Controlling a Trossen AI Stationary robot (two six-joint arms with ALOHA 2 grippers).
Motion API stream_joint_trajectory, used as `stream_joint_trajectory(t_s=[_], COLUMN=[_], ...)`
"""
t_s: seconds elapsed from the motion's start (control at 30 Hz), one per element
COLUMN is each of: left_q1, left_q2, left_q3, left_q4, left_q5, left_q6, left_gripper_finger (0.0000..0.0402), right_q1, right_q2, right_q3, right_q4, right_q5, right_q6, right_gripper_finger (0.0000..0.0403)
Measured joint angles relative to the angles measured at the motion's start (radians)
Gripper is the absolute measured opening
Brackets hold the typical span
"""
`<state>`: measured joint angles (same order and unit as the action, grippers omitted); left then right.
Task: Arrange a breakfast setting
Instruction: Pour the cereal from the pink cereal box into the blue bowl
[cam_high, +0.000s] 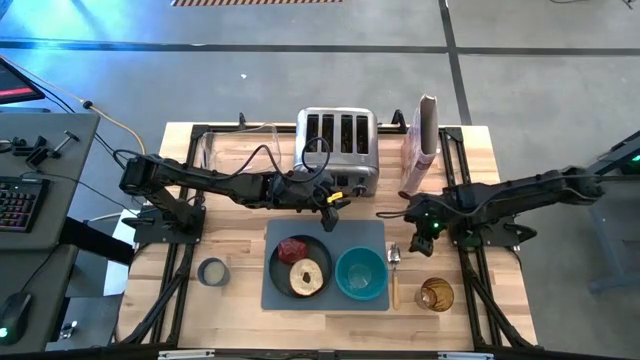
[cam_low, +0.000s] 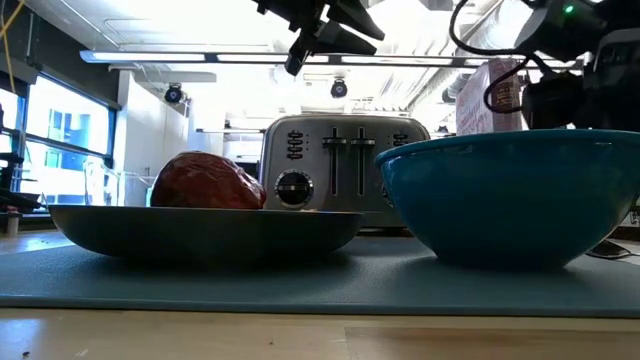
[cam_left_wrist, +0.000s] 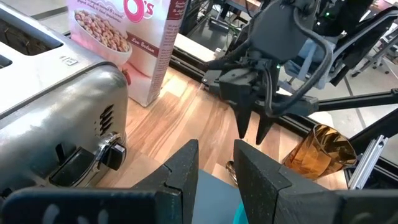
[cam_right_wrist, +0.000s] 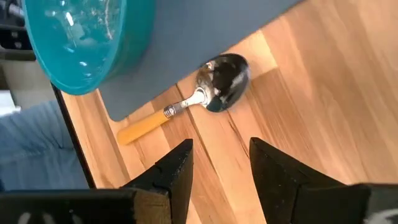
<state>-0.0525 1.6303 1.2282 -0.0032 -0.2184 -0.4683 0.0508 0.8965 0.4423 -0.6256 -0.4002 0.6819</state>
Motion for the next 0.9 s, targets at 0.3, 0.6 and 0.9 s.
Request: stream_joint_trajectory(t_s=[0.3, 0.6, 0.9], left_q1=[0.000, 0.000, -0.001], left_q2=[0.000, 0.000, 0.000], left_q3=[0.000, 0.000, 0.000], left_q4=[0.002, 0.001, 0.001], left_q5=[0.000, 0.000, 0.000], left_q6=[0.000, 0.000, 0.000], left_gripper_finger=[0.0090, 0.0090, 0.0090], right_q1=[0.034, 0.048, 0.048], right_q2=[-0.122, -0.171, -0.170], right_q3=[0.000, 0.000, 0.001], right_q4=[-0.129, -0.155, -0.073], right_q5=[0.177, 0.518, 0.665], right_q6=[0.183, 0.368, 0.477], right_gripper_finger=[0.0138, 0.0138, 0.0138])
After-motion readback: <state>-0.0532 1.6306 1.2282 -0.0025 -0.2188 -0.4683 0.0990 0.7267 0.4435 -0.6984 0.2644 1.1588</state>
